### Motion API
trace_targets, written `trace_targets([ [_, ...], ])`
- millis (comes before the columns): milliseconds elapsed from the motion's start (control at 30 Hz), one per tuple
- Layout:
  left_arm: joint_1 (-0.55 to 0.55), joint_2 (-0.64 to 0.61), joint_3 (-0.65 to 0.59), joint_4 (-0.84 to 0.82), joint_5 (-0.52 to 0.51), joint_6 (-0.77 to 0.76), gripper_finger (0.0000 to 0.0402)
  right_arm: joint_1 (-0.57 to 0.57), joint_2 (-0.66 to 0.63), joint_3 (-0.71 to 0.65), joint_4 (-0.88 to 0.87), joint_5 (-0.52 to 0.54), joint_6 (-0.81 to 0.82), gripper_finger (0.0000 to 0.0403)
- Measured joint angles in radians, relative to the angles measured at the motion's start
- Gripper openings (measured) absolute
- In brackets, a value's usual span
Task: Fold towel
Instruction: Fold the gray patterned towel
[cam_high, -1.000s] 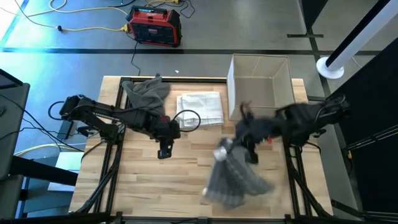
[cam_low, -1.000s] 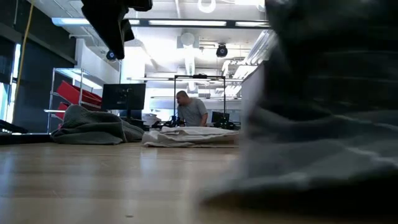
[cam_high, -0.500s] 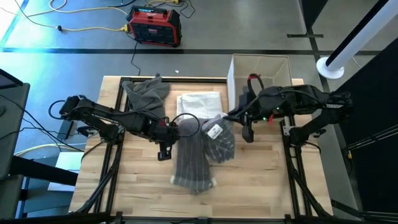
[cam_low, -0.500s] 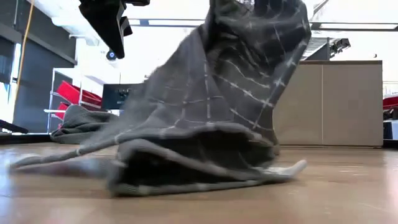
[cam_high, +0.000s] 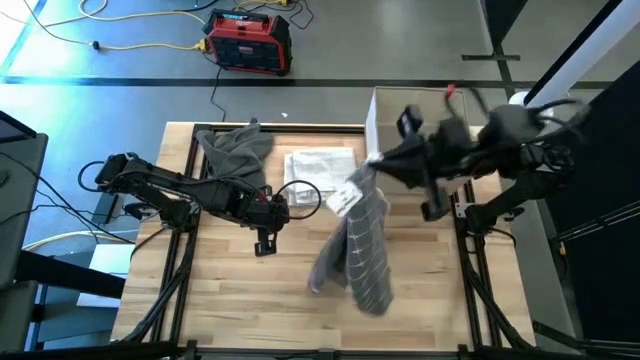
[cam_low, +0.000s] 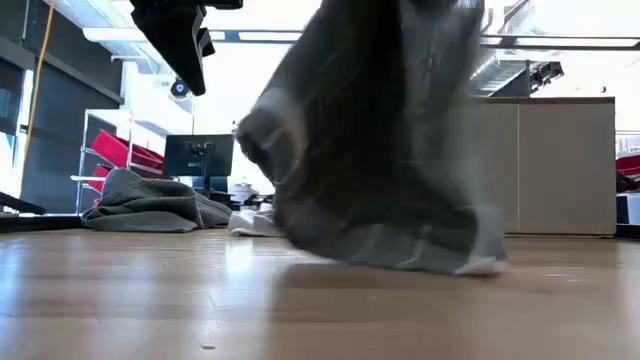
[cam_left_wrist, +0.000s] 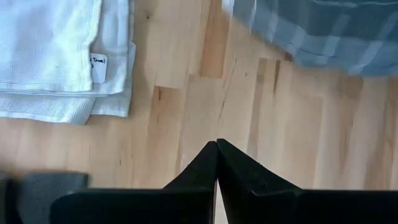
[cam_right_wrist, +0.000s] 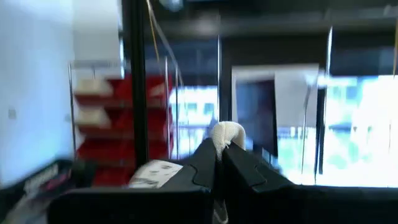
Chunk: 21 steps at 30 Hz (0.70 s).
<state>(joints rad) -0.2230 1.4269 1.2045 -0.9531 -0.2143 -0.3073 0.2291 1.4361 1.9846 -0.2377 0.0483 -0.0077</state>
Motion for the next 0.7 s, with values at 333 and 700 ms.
trace_targets([
  [333,0.0,0.0,0.0,0.0,-0.006,-0.013,0.0,0.001,0.003,-0.03,-0.609,-0.001,0.258,0.0],
  [700,-0.002,0.0,0.0,0.0,-0.005,0.012,0.0,-0.002,0.009,-0.323,-0.722,-0.042,0.388,0.0],
])
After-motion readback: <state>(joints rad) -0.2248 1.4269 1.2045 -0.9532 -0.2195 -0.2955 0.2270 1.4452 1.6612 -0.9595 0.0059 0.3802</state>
